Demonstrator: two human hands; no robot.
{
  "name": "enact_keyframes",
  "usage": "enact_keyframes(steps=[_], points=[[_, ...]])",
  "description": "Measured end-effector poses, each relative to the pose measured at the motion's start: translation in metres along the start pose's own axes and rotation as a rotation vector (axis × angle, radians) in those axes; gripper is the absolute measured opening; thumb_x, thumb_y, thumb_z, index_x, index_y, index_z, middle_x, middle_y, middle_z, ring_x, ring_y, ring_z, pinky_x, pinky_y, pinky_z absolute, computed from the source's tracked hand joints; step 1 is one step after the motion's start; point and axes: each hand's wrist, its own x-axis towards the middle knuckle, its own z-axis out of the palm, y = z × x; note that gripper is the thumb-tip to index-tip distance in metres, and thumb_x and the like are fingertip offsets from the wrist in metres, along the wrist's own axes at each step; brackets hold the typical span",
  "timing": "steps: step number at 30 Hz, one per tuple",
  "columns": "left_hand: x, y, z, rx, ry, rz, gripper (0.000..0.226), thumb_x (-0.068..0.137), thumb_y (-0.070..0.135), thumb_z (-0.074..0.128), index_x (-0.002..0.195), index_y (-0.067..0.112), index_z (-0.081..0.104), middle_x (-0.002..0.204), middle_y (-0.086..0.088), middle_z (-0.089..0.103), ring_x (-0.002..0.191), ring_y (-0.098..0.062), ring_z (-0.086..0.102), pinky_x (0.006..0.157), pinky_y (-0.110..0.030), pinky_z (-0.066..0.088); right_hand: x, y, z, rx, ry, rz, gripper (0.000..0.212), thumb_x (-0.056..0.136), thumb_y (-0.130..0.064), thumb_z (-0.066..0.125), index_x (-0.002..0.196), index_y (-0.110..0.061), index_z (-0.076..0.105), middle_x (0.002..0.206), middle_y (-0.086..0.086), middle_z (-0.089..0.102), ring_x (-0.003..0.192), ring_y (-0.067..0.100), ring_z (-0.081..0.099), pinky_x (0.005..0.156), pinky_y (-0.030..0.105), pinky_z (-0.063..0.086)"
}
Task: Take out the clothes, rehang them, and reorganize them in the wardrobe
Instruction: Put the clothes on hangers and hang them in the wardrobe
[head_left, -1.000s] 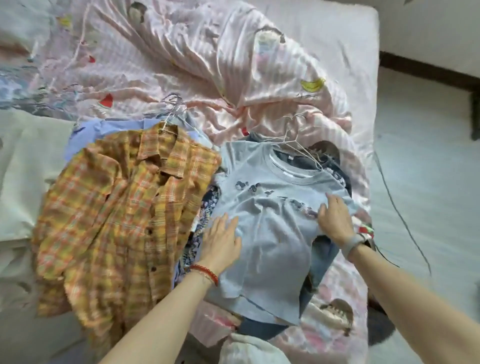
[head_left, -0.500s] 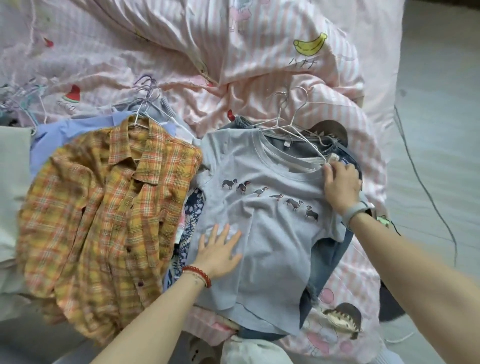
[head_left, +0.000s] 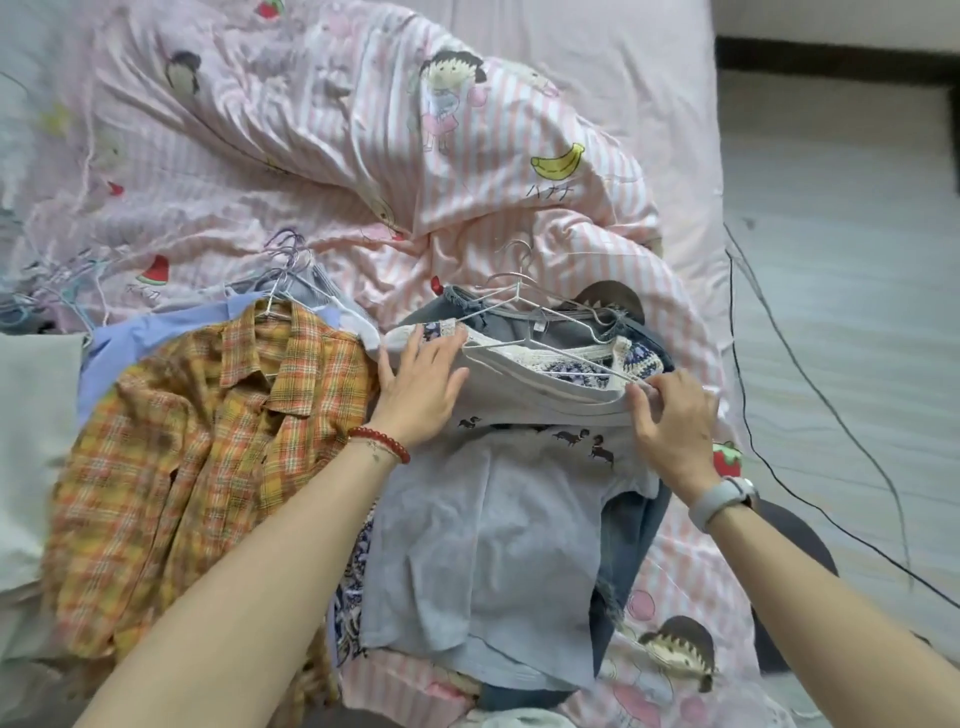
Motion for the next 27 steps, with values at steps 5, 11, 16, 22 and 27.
enact_keyframes(steps=[5, 11, 16, 22, 27], points=[[-0.035, 0.011, -0.017, -0.201, 0.059, 0.017, 0.024, 0.099, 0.028, 0.037, 0.101, 0.013, 0.055, 0.096, -0.005, 0.063, 0.092, -0.029, 0.058, 0.078, -0.039, 0.042, -0.003, -0.015, -0.012, -0.031, 0.052, 0.027, 0.023, 0.082, -0.028, 0.050, 0.078, -0.006, 0.057, 0.085, 0.012, 0.055, 0.087, 0.030, 0.050, 0.088, 0.044, 0.028], [-0.141, -0.017, -0.019, -0.515, 0.155, -0.164, 0.020, 0.097, 0.022, 0.044, 0.089, 0.015, 0.061, 0.067, 0.008, 0.053, 0.065, -0.009, 0.052, 0.057, -0.021, 0.035, -0.020, -0.071, -0.003, -0.066, -0.053, -0.213, 0.025, 0.081, -0.024, 0.054, 0.088, -0.003, 0.065, 0.088, 0.018, 0.060, 0.090, 0.035, 0.055, 0.099, 0.052, 0.030], [-0.240, -0.080, -0.029, -0.606, 0.362, -0.462, 0.023, 0.096, 0.018, 0.045, 0.078, 0.027, 0.056, 0.069, 0.005, 0.057, 0.066, -0.009, 0.050, 0.056, -0.012, 0.034, -0.053, -0.161, 0.022, -0.020, -0.241, -0.539, 0.023, 0.083, -0.029, 0.058, 0.087, -0.008, 0.065, 0.080, 0.007, 0.058, 0.076, 0.025, 0.053, 0.079, 0.038, 0.031], [-0.384, -0.152, -0.029, -0.540, 0.757, -0.851, 0.018, 0.094, 0.008, 0.047, 0.090, 0.006, 0.064, 0.090, -0.012, 0.067, 0.090, -0.032, 0.058, 0.085, -0.039, 0.042, -0.125, -0.283, 0.064, 0.024, -0.643, -0.971, 0.024, 0.090, -0.027, 0.054, 0.099, -0.008, 0.065, 0.096, 0.006, 0.063, 0.088, 0.021, 0.056, 0.079, 0.029, 0.047], [-0.537, -0.174, 0.002, -0.326, 1.182, -1.252, 0.018, 0.090, 0.001, 0.050, 0.082, -0.001, 0.066, 0.083, -0.022, 0.067, 0.081, -0.040, 0.056, 0.084, -0.046, 0.039, -0.246, -0.373, 0.088, 0.125, -0.965, -1.369, 0.018, 0.091, -0.025, 0.051, 0.091, -0.010, 0.061, 0.085, 0.006, 0.064, 0.079, 0.025, 0.059, 0.064, 0.032, 0.044]])
